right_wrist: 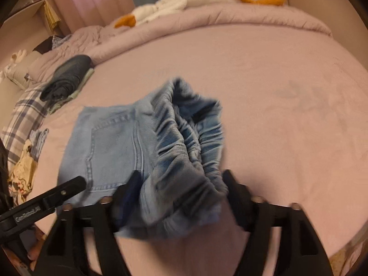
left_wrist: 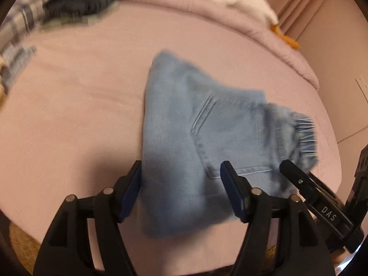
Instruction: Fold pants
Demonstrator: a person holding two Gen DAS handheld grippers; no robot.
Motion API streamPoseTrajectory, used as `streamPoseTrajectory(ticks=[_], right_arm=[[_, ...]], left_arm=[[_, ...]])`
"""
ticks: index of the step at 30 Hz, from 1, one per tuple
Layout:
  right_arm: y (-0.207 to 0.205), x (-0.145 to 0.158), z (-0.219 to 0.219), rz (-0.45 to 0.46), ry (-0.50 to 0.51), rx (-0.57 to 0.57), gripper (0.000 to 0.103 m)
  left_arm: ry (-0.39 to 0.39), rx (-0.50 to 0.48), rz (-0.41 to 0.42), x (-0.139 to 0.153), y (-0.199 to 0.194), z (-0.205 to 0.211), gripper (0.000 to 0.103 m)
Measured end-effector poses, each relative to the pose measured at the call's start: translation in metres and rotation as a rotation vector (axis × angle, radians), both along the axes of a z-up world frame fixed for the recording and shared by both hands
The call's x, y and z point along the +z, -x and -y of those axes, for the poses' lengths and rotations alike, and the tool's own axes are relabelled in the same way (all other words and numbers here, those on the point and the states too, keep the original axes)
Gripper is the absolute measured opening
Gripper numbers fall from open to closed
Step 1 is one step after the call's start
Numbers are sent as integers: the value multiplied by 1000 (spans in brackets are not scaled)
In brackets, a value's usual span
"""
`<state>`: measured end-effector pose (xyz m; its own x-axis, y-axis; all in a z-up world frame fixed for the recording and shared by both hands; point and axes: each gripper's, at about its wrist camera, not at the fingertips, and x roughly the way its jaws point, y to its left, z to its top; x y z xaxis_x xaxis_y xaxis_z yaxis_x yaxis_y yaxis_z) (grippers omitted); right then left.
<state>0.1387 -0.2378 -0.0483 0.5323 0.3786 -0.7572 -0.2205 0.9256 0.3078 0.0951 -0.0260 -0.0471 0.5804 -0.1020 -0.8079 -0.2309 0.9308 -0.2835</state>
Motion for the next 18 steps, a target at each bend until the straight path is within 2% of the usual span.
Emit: streamPoseTrajectory(ticks=[3,6,9,11,18], right_arm=[[14,22,10,85,8,-22,87],[28,44,17,160,-1,-44,94],[39,61,20,224,-22,-45,96],[44,68,17,245,-31,-40,96],[59,80,11,291,-12,-46,97]], left_arm=[[-14,-6,120,32,23,1,92],[-32,-11,198,55,42,4,102],[-132,29,230,70,52,9,102],[-171,53,229,73,59,11,102],[-122,39,217,73,75,12,102]])
